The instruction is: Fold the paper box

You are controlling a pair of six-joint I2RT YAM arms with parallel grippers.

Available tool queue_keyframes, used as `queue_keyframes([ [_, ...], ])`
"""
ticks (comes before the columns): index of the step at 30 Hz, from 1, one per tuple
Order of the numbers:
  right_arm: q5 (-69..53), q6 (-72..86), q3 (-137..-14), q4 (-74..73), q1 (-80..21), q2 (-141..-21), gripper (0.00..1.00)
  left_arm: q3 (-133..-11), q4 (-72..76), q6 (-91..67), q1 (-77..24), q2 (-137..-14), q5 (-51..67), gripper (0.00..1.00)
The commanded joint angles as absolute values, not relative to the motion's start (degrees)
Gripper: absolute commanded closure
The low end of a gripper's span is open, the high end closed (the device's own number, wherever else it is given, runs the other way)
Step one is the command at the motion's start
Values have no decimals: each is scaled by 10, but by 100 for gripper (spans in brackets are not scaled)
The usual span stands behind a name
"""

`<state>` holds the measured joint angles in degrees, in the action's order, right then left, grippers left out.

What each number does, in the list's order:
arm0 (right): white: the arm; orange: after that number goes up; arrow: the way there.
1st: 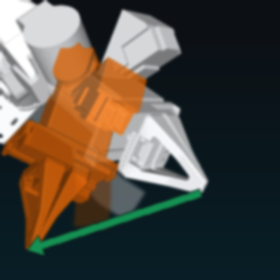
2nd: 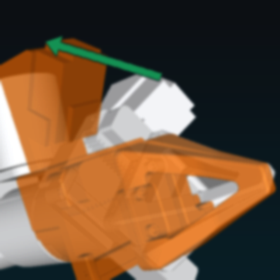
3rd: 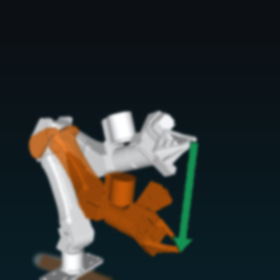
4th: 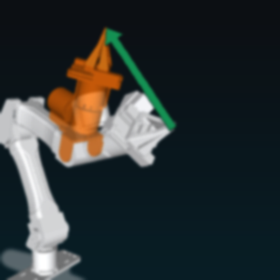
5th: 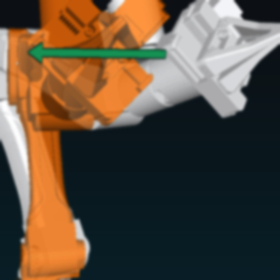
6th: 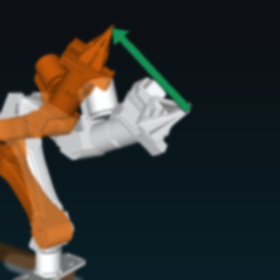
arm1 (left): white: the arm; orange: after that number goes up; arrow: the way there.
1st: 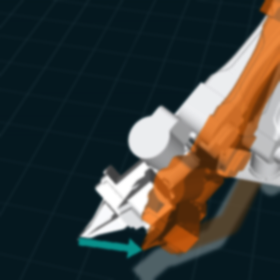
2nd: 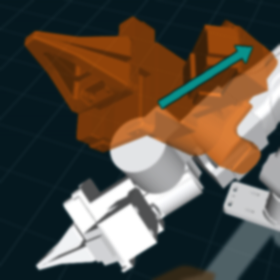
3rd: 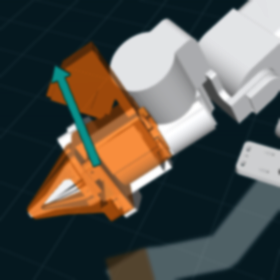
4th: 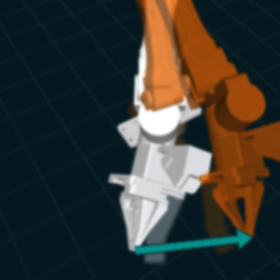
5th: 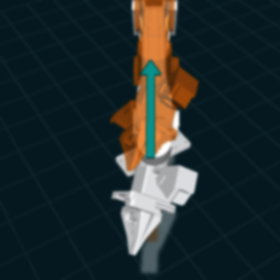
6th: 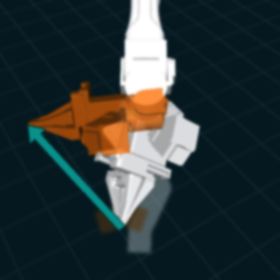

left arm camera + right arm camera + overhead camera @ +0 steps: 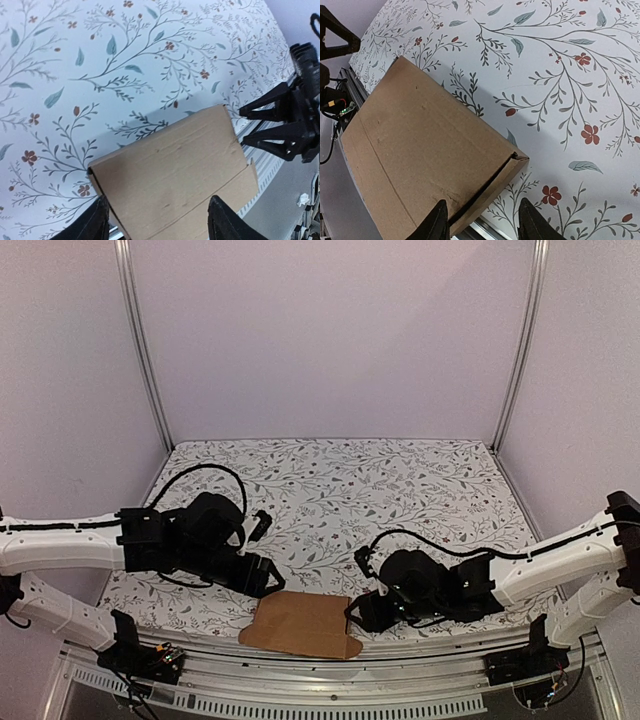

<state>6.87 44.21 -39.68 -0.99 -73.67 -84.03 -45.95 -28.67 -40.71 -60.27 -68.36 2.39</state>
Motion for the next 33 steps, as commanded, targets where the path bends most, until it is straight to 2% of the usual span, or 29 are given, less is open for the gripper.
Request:
queue_keyframes([
  [1, 26, 471, -423, 11, -731, -879, 52, -390, -288, -432, -563, -666, 81, 30],
  [7, 18, 501, -429, 22, -731, -922, 52, -317, -199, -467, -524, -657, 177, 24],
  [14, 41, 537, -417, 32, -730, -936, 56, -275, -115, -493, -514, -697, 227, 25],
  [18, 52, 542, -410, 32, -724, -930, 61, -274, -96, -494, -510, -712, 227, 32],
  [21, 61, 549, -399, 32, -713, -921, 69, -278, -92, -493, -502, -718, 226, 41],
  [26, 74, 550, -395, 32, -696, -906, 75, -281, -54, -502, -493, -737, 228, 55],
  [33, 79, 537, -394, 34, -660, -902, 89, -288, 2, -506, -484, -786, 218, 60],
])
